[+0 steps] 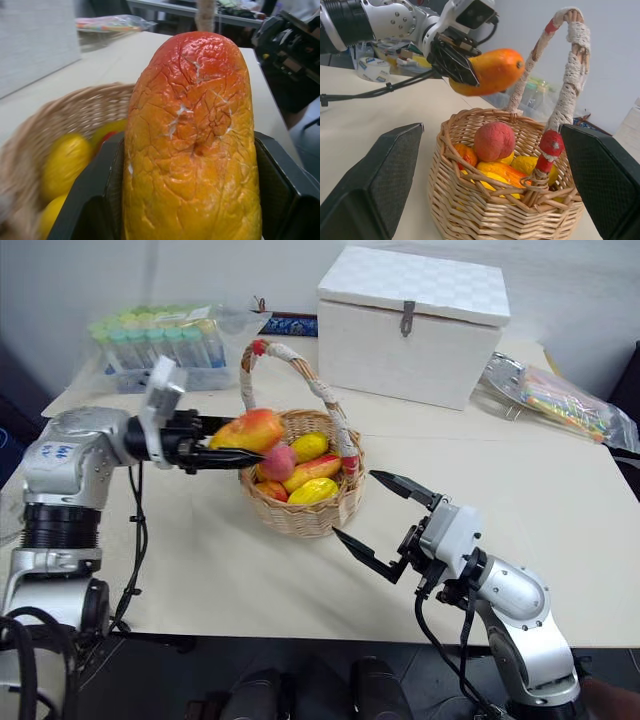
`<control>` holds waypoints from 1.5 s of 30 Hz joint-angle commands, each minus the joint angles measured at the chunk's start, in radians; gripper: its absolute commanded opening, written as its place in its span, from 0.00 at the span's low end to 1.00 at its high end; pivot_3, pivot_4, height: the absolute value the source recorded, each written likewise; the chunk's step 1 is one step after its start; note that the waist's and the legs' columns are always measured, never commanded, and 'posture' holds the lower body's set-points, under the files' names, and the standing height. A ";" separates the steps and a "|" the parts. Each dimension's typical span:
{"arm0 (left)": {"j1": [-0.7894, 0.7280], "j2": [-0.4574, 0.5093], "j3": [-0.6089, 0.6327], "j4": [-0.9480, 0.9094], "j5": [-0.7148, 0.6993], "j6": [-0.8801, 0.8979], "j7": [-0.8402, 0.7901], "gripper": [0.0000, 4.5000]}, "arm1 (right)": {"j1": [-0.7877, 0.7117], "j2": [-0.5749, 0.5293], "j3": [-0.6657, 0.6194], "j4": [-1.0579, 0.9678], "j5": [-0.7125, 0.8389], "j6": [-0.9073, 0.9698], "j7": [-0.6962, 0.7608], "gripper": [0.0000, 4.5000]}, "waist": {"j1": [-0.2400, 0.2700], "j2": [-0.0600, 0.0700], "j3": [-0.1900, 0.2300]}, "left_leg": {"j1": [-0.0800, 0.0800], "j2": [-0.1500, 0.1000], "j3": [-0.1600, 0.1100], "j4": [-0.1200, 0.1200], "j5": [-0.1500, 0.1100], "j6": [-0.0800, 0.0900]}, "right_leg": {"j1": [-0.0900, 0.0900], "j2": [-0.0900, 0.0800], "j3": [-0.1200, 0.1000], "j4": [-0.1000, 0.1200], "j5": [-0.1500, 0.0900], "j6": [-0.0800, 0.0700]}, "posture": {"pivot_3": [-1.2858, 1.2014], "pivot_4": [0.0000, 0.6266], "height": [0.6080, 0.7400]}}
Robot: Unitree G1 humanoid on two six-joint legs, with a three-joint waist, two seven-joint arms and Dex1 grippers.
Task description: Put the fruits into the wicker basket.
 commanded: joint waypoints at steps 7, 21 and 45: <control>0.060 -0.026 -0.037 -0.051 0.028 -0.093 0.132 0.99 | 0.021 0.002 -0.062 -0.031 0.057 0.052 -0.051 1.00 | 0.002 0.001 0.001 | 0.000 0.000 0.001 0.000 0.000 0.000 | -0.001 0.002 0.002 0.000 0.000 0.000 | 0.52 0.24 1.00; 0.411 0.161 0.295 -0.295 -0.236 -0.106 0.103 0.99 | -0.415 -0.044 0.022 0.245 0.127 0.420 -0.048 1.00 | -0.006 0.006 0.004 | 0.000 0.001 0.001 -0.001 0.000 -0.001 | -0.005 0.002 0.005 -0.001 0.000 0.000 | 0.52 0.24 1.00; 0.503 0.087 0.185 -0.310 -0.233 -0.260 0.153 1.00 | -0.323 0.003 -0.118 0.114 0.144 0.352 -0.005 0.04 | 0.008 0.007 0.004 | -0.006 -0.001 0.001 -0.001 -0.001 0.001 | -0.008 0.000 0.005 0.000 0.000 0.000 | 0.52 0.24 1.00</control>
